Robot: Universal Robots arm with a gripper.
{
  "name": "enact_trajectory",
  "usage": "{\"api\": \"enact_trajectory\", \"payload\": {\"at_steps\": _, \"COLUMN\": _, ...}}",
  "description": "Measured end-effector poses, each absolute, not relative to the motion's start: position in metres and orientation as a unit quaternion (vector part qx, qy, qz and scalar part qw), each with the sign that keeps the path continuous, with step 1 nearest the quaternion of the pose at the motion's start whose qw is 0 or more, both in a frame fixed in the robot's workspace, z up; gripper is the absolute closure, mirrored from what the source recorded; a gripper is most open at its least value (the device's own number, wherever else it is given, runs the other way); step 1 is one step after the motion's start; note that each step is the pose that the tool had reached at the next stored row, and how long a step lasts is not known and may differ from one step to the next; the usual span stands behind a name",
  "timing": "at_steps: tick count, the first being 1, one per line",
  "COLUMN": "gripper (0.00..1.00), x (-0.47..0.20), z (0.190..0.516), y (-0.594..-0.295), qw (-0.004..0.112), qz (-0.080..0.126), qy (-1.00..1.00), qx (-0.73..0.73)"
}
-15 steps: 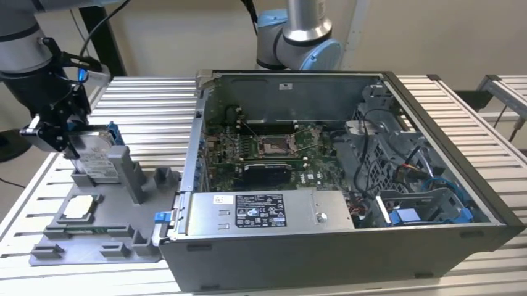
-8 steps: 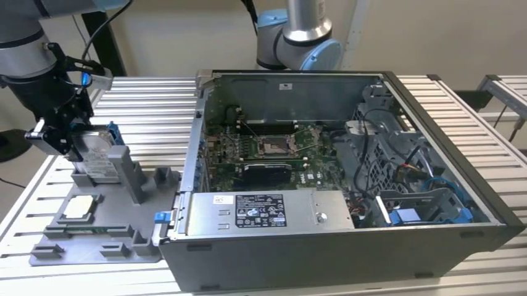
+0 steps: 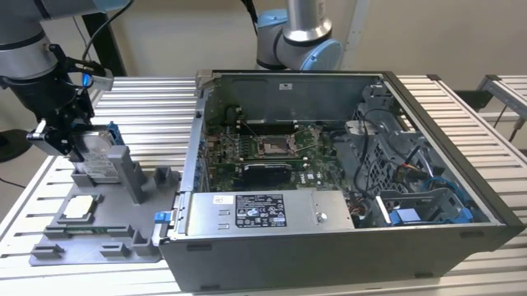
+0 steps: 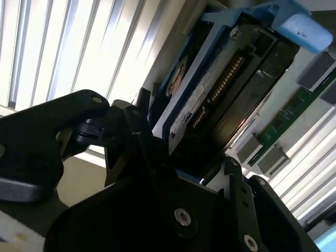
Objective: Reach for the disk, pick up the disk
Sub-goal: 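Pick up the disk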
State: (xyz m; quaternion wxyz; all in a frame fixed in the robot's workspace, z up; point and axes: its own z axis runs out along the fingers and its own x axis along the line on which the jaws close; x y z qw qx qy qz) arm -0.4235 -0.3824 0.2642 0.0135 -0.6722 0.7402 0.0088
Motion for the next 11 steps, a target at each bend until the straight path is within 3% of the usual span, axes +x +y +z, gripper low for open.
{"api": "enact_trajectory", "payload": {"at_steps": 11, "gripper": 0.00, "x": -0.4235, "z": 0.2641, "y": -0.3824, "qw": 0.018, "qz": 0.013, "qy": 0.740, "qx": -0.672}}
